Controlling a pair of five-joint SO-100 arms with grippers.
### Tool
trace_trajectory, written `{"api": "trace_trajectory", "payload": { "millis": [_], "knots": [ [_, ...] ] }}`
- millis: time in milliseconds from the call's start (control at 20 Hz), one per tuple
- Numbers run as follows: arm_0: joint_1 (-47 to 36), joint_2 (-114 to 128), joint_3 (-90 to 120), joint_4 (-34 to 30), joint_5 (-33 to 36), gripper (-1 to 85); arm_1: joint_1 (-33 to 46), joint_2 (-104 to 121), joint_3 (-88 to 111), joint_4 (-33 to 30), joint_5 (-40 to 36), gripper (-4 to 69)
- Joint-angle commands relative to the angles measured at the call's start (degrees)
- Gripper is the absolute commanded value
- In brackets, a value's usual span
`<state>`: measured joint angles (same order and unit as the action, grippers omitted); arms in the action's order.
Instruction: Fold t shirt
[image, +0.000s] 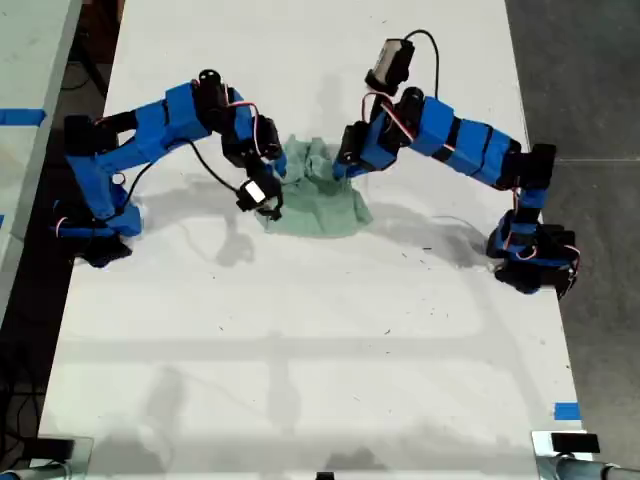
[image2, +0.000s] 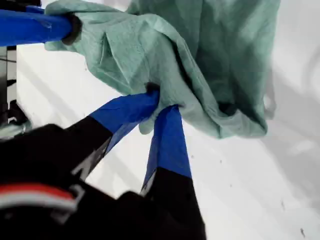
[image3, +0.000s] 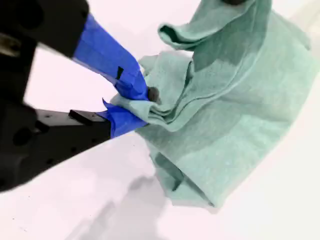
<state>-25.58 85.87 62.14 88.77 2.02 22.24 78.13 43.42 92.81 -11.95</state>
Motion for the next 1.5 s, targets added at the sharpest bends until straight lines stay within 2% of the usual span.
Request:
{"api": "trace_trajectory", "payload": {
  "millis": [0, 350, 400, 450, 500, 550, 650, 900, 950, 1000, 1050, 1100, 1200, 1300, 1350, 1450],
  "knots": [
    [-7.03, -2.46, -0.97, -3.43, 3.16, -0.2, 5.01, -2.64, -1.49, -4.22, -3.78, -0.9],
    [-9.93, -13.01, -0.97, -7.47, 5.63, -0.1, 7.91, -12.30, -1.49, -9.93, -7.38, -0.9],
    [-9.93, -13.45, -1.05, -7.56, 5.63, 5.5, 8.00, -12.22, -1.58, -9.76, -7.47, -0.7],
    [-9.93, -13.54, -1.23, -7.03, 5.71, 18.6, 8.00, -11.78, -1.85, -9.14, -7.21, 2.5],
    [-10.28, -13.36, -1.76, -5.45, 5.19, 24.6, 8.26, -10.99, -2.02, -8.61, -7.21, 12.4],
    [-11.16, -12.66, -2.02, -4.39, 5.45, 25.9, 8.79, -10.20, -2.02, -8.00, -6.94, 17.1],
    [-13.80, -10.46, -2.02, -2.20, 6.50, 26.9, 10.72, -8.26, -2.02, -5.98, -6.50, 19.6],
    [-23.82, 2.46, 0.79, 2.46, 12.22, 23.4, 20.74, 0.44, 0.70, 5.36, -8.53, 19.2],
    [-25.93, 7.29, 2.64, 2.64, 14.06, 21.1, 21.97, 5.80, 4.66, 6.15, -9.32, 19.1],
    [-27.86, 12.30, 4.66, 2.72, 16.17, 11.2, 22.76, 12.66, 10.28, 6.15, -9.84, 18.8],
    [-29.27, 18.11, 7.73, 2.81, 16.52, -0.1, 23.55, 20.39, 15.91, 6.50, -10.37, 13.0],
    [-29.71, 23.73, 10.46, 2.90, 17.58, -0.2, 23.99, 29.09, 22.50, 6.68, -10.55, 0.1],
    [-28.21, 35.42, 18.63, 2.99, 18.63, -0.2, 23.47, 46.58, 35.07, 7.29, -11.43, 0.1],
    [-22.06, 46.93, 28.83, 2.99, 19.07, -0.2, 19.34, 62.67, 47.20, 7.65, -11.60, 0.2],
    [-15.64, 51.50, 32.96, 2.99, 18.63, -0.2, 14.85, 67.94, 52.73, 7.65, -10.20, 0.2],
    [0.09, 58.62, 43.51, 2.81, 8.88, -0.2, 5.62, 75.59, 65.04, 7.47, -3.96, 0.2]
  ]
}}
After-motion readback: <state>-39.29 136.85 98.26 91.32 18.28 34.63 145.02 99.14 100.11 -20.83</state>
